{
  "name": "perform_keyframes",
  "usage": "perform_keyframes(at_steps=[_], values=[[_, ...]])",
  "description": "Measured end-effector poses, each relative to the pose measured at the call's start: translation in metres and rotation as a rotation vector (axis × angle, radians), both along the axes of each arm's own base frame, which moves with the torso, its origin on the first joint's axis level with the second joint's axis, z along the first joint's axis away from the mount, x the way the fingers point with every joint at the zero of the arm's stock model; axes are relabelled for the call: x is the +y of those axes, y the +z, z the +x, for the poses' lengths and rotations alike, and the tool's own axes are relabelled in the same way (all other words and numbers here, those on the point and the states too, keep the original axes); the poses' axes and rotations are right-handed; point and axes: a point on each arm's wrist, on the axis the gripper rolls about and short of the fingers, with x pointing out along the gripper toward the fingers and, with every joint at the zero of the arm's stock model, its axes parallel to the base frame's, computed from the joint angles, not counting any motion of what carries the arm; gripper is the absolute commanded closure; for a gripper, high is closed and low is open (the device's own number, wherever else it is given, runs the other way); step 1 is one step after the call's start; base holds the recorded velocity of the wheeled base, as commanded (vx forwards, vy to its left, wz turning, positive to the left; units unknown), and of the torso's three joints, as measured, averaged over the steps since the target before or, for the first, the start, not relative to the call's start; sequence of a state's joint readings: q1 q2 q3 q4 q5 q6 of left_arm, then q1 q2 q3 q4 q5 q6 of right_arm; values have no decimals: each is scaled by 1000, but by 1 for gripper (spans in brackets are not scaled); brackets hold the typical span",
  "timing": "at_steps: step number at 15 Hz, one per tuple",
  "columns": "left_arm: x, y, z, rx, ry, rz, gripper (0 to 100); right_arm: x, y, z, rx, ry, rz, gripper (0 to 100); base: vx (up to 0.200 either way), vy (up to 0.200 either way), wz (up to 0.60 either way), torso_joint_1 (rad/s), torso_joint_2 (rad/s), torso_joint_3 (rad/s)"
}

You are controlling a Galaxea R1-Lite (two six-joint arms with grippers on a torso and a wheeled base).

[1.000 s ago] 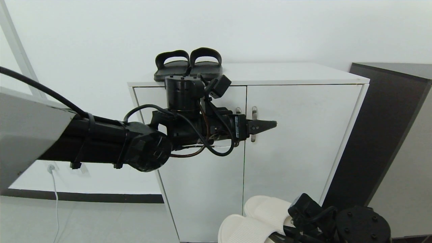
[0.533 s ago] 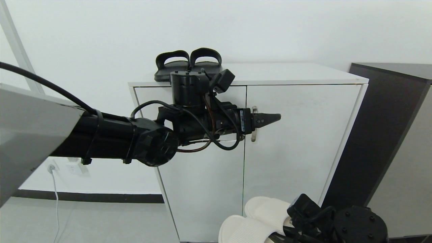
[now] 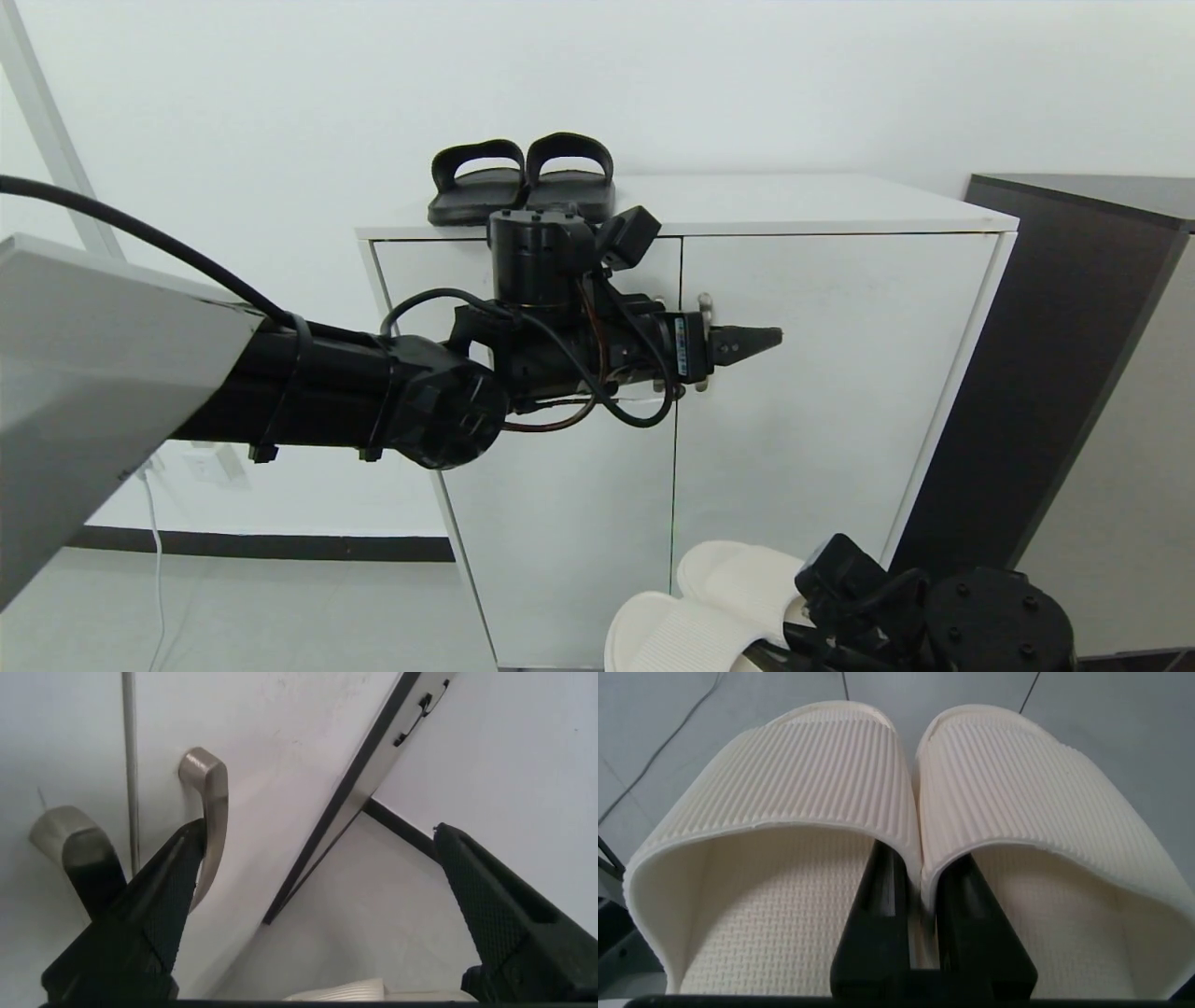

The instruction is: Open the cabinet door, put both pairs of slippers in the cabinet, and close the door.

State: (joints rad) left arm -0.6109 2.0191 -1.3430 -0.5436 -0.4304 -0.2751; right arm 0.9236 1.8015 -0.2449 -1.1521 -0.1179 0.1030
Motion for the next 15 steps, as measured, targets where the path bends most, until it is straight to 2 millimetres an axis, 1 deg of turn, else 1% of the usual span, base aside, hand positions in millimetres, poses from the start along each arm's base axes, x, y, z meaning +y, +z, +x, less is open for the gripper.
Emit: perform_keyframes(at_steps=[2,5,6,11,15], values=[[-2,-2,-1,4,7,4,0,1,2,0,-19,1,19,100,0,0,0,0,0,0],[-3,-5,0,13,6,11,0,1,-1,0,-24,3,22,100,0,0,0,0,0,0],[-3,-7,1,17,6,13,100,1,-1,0,-25,2,23,100,0,0,0,0,0,0],[-2,-18,1,52,14,27,100,-1,-5,-1,-12,10,11,100,0,0,0,0,0,0],[3,-21,-11,53,4,25,100,1,-5,-5,-12,45,25,100,0,0,0,0,0,0]])
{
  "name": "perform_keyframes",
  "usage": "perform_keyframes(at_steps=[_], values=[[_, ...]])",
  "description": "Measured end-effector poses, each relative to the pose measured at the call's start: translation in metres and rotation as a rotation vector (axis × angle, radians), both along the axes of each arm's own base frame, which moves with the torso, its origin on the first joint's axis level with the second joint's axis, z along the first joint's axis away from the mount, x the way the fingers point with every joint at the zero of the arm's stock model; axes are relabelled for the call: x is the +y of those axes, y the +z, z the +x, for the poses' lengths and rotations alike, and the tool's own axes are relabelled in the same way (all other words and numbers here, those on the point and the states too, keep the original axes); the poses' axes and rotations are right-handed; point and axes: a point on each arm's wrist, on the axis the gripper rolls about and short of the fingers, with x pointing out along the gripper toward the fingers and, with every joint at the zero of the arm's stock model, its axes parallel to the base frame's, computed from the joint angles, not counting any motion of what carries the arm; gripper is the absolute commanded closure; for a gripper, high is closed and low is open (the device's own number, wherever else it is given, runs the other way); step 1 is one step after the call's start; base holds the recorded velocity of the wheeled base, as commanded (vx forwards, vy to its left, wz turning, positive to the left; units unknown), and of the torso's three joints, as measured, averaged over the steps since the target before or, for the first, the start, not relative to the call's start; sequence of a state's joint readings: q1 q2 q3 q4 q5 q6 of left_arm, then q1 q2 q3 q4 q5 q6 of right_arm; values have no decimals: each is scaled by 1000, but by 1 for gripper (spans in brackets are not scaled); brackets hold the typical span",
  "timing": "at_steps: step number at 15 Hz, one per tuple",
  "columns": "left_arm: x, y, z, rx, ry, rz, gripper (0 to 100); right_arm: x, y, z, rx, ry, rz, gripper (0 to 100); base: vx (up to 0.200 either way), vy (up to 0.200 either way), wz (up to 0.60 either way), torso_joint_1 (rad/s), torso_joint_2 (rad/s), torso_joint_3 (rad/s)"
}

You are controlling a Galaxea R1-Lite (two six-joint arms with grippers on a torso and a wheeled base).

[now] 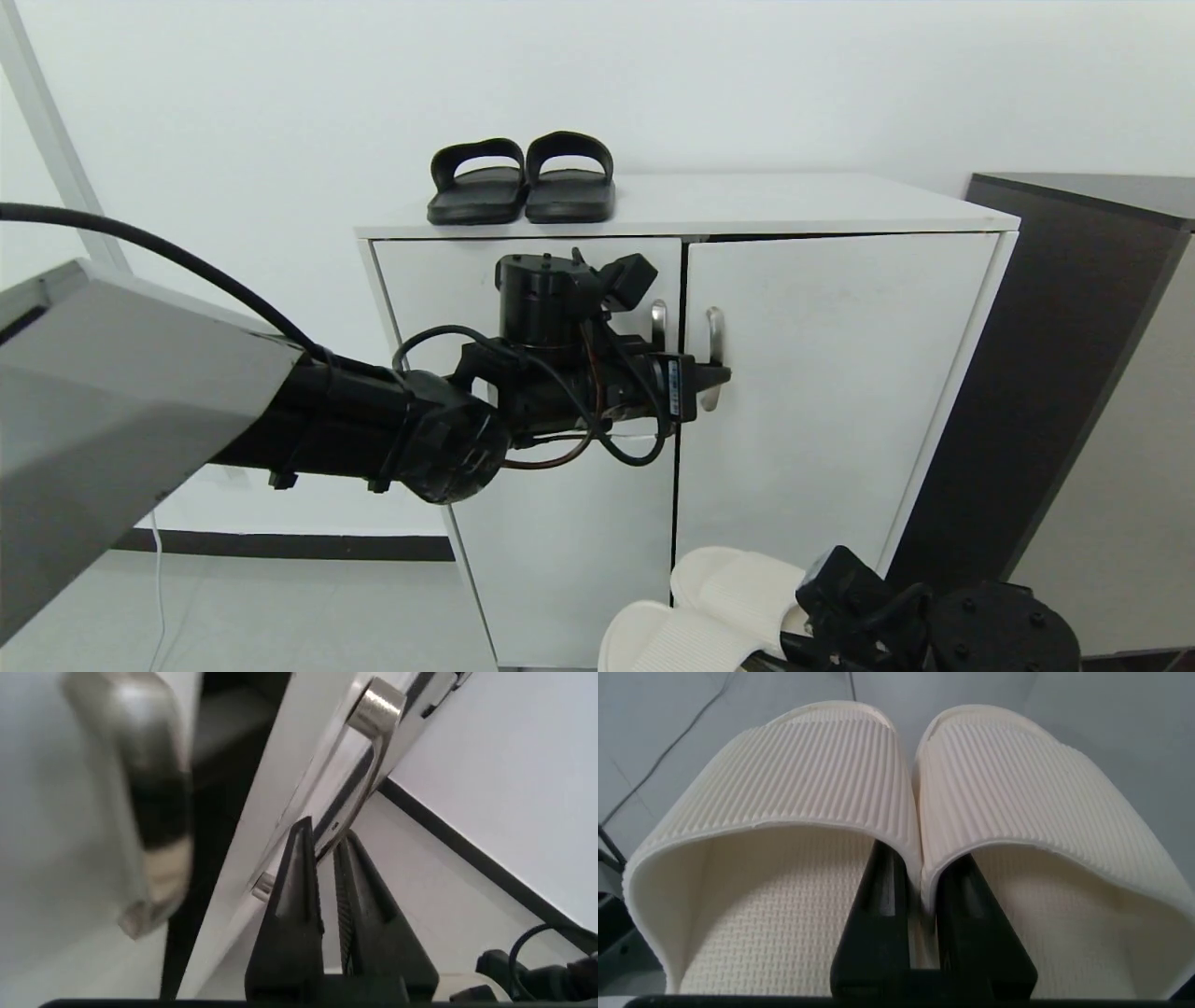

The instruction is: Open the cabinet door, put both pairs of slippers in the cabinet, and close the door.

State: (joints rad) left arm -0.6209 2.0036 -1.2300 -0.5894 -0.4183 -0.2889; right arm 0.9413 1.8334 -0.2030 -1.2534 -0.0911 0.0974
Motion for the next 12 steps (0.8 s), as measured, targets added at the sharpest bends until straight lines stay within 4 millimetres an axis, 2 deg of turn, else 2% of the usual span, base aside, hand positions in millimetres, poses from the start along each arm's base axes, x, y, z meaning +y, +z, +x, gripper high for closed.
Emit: perform_keyframes(at_steps=[3,6,10,12], values=[[-1,1,-16,0,2,1,100,4,4,-15,-21,75,40,100,0,0,0,0,0,0],[1,8,-42,16,-19,-11,100,3,3,-20,-18,93,35,100,0,0,0,0,0,0],[17,18,-76,10,-11,-16,100,3,2,-21,-17,94,34,100,0,0,0,0,0,0],[28,24,-81,26,26,-41,100,3,2,-20,-17,91,32,100,0,0,0,0,0,0]])
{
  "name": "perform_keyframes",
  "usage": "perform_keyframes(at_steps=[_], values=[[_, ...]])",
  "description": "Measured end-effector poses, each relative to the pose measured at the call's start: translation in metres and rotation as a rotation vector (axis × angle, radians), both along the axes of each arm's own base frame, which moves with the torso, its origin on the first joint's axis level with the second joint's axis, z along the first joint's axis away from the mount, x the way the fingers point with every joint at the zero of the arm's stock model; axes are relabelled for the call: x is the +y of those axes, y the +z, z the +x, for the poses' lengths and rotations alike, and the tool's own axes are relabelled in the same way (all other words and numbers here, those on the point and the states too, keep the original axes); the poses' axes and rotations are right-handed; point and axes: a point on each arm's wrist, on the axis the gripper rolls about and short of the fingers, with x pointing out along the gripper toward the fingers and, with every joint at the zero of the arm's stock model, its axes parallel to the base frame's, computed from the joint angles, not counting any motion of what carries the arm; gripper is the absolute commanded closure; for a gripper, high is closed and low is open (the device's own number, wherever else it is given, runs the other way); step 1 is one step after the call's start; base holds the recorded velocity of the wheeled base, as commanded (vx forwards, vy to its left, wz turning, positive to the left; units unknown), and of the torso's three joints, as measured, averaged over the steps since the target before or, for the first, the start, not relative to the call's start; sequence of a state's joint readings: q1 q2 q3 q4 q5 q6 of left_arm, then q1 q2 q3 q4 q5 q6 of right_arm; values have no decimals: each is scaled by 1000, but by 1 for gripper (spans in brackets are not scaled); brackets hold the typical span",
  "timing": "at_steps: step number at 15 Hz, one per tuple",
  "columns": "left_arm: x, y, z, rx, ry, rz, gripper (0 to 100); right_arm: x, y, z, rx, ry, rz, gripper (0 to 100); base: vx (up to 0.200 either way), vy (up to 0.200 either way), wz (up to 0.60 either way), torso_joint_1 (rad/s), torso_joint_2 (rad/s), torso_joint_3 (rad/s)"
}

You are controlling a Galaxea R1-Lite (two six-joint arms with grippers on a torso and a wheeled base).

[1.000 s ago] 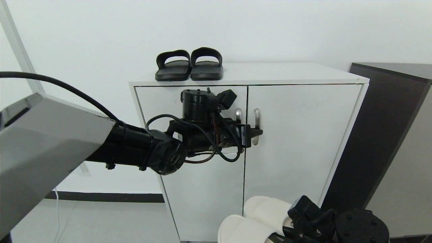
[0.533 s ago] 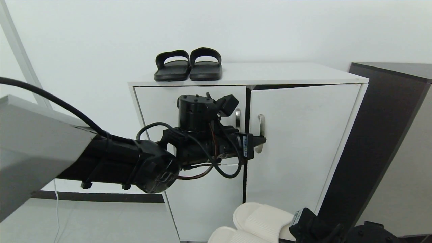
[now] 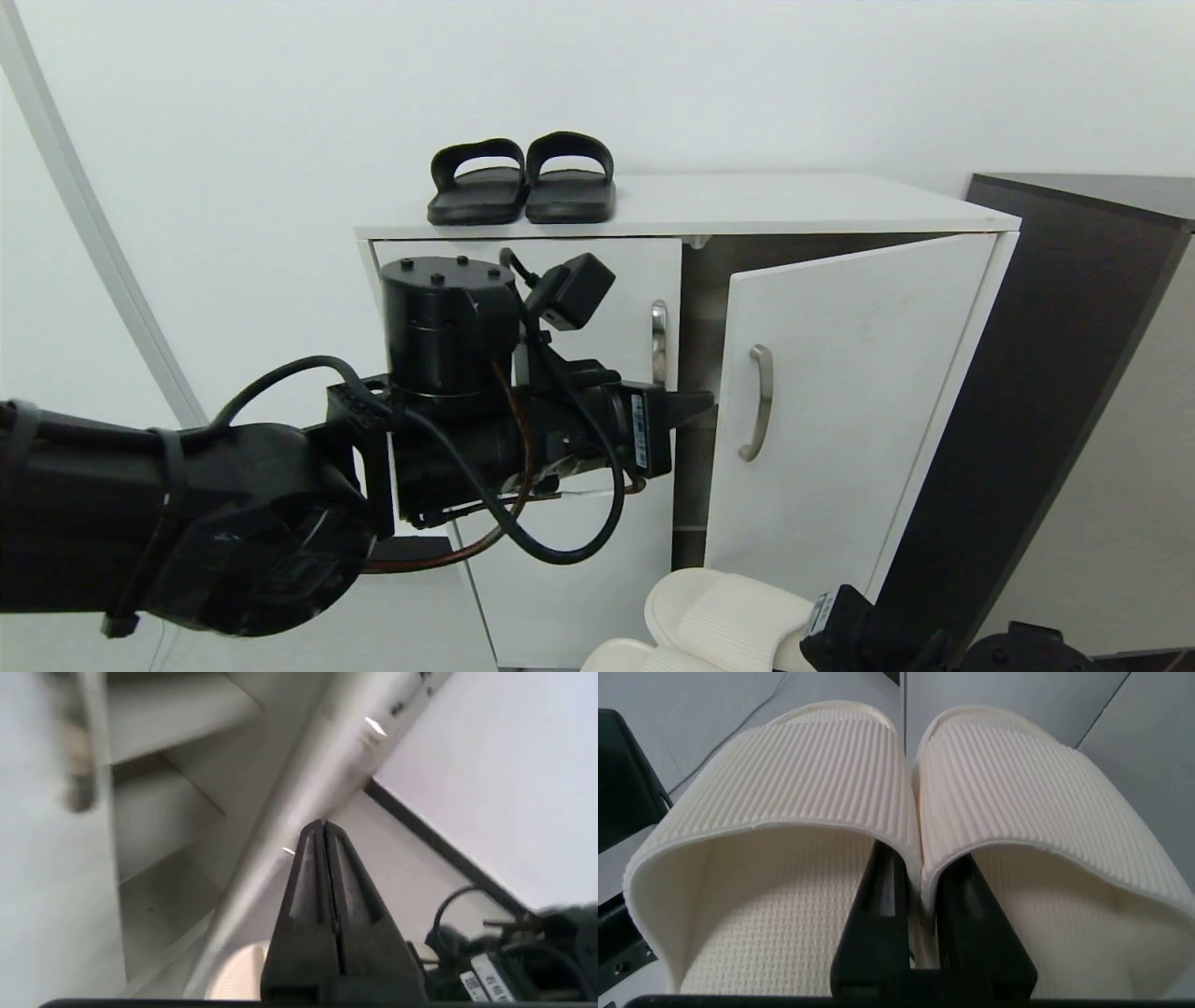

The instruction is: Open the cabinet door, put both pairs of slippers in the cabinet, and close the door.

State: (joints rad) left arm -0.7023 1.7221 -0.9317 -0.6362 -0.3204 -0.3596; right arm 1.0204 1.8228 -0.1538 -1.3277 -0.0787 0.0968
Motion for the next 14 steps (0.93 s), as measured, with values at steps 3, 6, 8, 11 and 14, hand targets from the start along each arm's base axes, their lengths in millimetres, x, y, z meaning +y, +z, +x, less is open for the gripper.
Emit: perform_keyframes(at_steps=[3,6,8,11,14], values=[[8,4,7,-3,27,-20,100,0,0,0,1,0,-2,100,0,0,0,0,0,0],[0,5,26,-44,48,-54,100,0,-2,-3,6,11,-11,100,0,0,0,0,0,0],[-12,0,42,-58,54,-71,100,0,-3,-4,9,16,-15,100,0,0,0,0,0,0],[-29,-11,60,-70,47,-85,100,1,-3,-5,11,20,-18,100,0,0,0,0,0,0],[-38,-20,67,-59,42,-83,100,1,-4,-5,12,23,-20,100,-133,0,0,3,3,0]])
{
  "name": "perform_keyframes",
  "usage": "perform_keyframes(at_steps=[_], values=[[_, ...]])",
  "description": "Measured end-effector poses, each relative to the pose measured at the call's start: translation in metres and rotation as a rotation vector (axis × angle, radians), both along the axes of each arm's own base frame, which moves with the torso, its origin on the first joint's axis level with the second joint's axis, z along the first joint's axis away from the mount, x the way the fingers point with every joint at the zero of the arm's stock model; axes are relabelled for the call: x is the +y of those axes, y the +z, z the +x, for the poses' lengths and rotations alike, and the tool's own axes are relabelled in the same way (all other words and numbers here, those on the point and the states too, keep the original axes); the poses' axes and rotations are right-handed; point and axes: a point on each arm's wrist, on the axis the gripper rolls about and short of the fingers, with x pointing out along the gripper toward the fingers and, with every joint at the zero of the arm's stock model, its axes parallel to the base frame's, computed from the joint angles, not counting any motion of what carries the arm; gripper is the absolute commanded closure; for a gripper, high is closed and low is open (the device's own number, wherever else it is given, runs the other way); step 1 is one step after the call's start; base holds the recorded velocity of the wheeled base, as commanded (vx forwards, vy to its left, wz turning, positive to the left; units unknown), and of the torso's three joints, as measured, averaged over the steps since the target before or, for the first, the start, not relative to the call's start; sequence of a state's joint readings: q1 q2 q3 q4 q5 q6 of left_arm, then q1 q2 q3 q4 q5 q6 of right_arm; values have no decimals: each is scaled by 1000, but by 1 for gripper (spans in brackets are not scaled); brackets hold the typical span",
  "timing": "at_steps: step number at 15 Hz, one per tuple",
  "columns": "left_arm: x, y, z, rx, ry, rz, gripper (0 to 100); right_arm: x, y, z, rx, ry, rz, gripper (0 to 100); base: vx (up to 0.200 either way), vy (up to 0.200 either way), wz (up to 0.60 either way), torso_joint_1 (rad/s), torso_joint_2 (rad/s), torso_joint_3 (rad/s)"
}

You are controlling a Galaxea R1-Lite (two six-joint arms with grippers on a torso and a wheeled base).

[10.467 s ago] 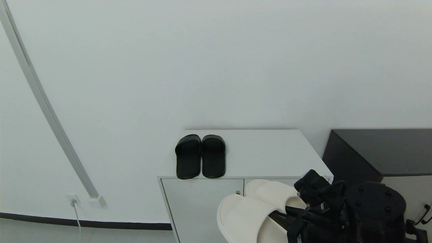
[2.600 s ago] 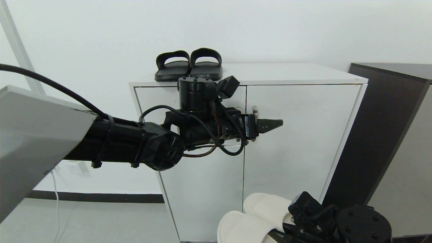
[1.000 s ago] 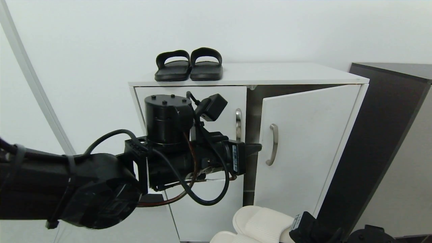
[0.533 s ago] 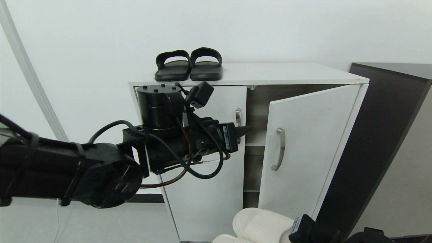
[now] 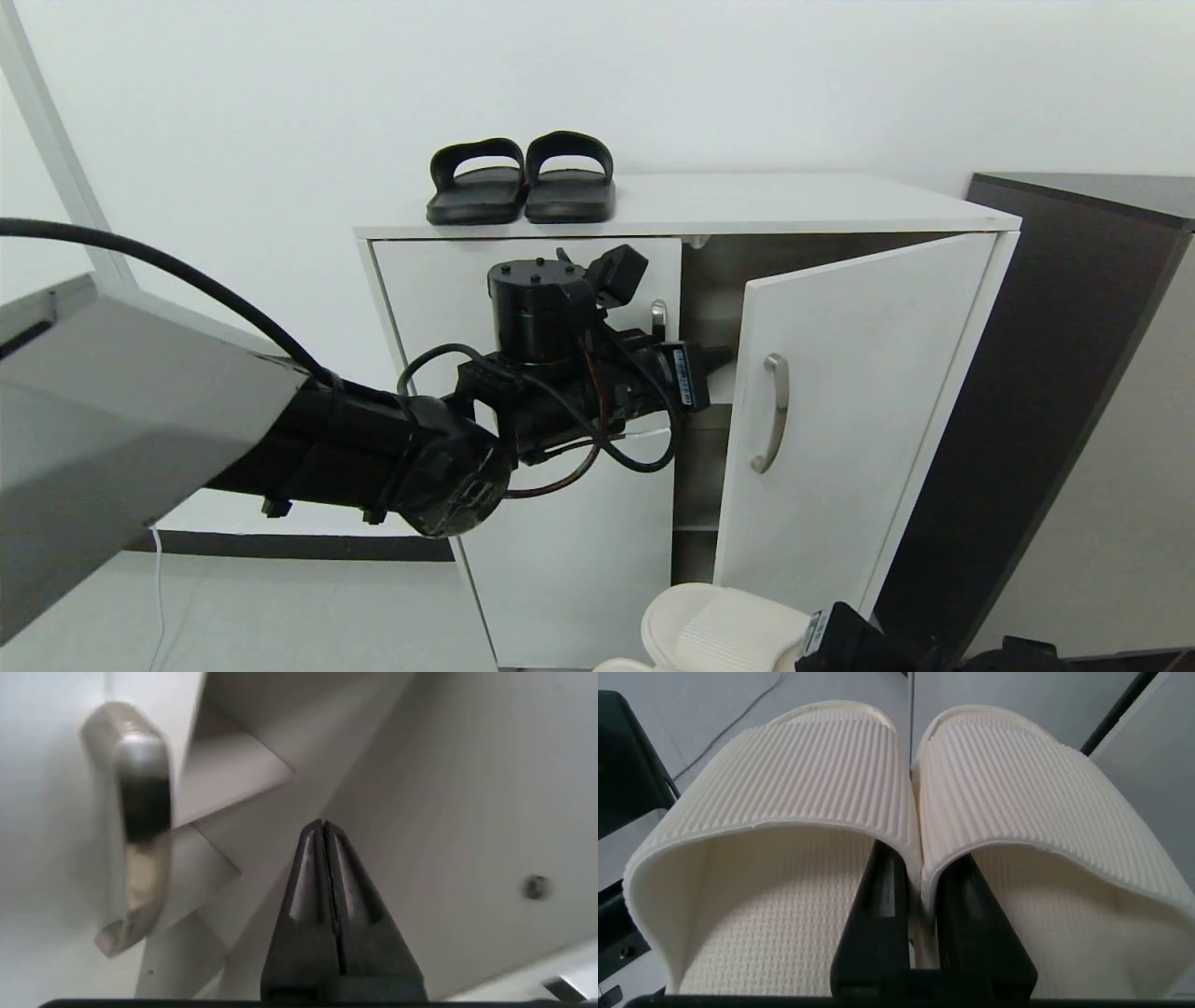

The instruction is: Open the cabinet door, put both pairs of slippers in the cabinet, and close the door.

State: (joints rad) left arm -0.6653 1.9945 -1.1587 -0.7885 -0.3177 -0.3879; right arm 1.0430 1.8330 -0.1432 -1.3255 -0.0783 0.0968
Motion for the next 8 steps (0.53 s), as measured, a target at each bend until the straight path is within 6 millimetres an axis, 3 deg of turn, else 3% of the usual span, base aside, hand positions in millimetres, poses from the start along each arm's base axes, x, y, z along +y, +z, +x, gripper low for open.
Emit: perform_keyframes(at_steps=[5,8], values=[[-6,-5,-1,-8,-12,-11,100,2,-1,-6,3,25,-6,100,-200,0,0,5,1,1],[-29,-2,-33,-66,-111,-59,100,2,-2,-8,4,36,-10,100,-200,0,0,-4,1,2]])
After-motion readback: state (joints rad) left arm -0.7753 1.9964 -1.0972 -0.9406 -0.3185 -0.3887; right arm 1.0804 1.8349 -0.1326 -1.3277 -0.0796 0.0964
